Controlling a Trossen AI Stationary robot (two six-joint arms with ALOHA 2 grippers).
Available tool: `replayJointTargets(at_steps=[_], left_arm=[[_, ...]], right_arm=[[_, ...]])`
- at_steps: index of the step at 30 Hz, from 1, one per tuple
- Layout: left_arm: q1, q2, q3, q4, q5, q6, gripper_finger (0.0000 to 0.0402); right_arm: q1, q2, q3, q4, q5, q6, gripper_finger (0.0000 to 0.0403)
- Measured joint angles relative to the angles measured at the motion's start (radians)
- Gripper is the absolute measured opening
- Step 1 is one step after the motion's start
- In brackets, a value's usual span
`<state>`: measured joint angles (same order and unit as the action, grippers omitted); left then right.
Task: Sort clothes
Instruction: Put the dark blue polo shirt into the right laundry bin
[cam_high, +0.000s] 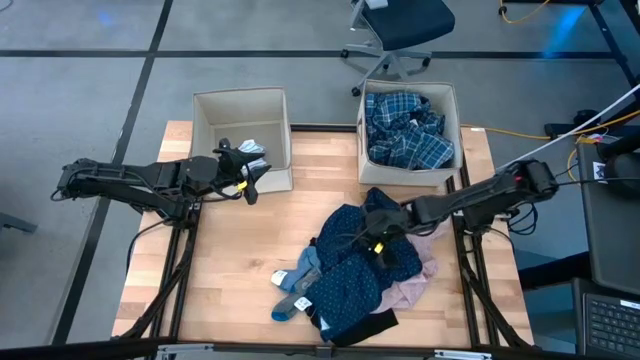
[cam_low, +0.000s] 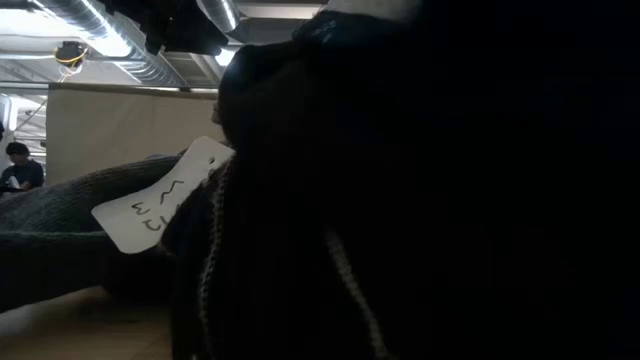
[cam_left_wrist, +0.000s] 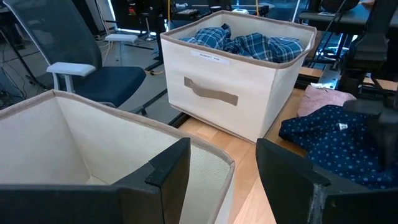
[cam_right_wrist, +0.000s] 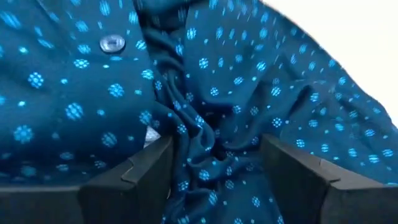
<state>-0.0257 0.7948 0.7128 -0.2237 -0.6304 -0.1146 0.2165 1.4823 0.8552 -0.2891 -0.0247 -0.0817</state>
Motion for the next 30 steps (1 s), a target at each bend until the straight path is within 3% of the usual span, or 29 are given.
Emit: replayJointTargets(at_steps=[5, 8, 17, 22, 30], left_arm=[[0.000, 0.000, 0.000, 0.000, 0.000, 0.002, 0.0175], [0.000, 0.000, 0.000, 0.002, 0.000, 0.003, 0.0175], [0.000, 0.000, 0.000, 0.004, 0.000, 0.003, 0.0175], [0.000, 0.000, 0.000, 0.003, -0.001, 0.003, 0.0175], [0.000, 0.000, 0.000, 0.004, -0.001, 0.011, 0.0175]], right_arm=[[0.000, 0.071, 0.002, 0.007, 0.062, -0.011, 0.0236], [0.000, 0.095, 0.002, 0.009, 0.079, -0.022, 0.0211], [0.000, 0.103, 0.002, -0.001, 0.129, -0.044, 0.0016], [0.000, 0.094, 0.031, -0.053, 0.209, -0.053, 0.0033], [-0.001, -0.007, 0.125, -0.191, 0.317, -0.081, 0.0009]])
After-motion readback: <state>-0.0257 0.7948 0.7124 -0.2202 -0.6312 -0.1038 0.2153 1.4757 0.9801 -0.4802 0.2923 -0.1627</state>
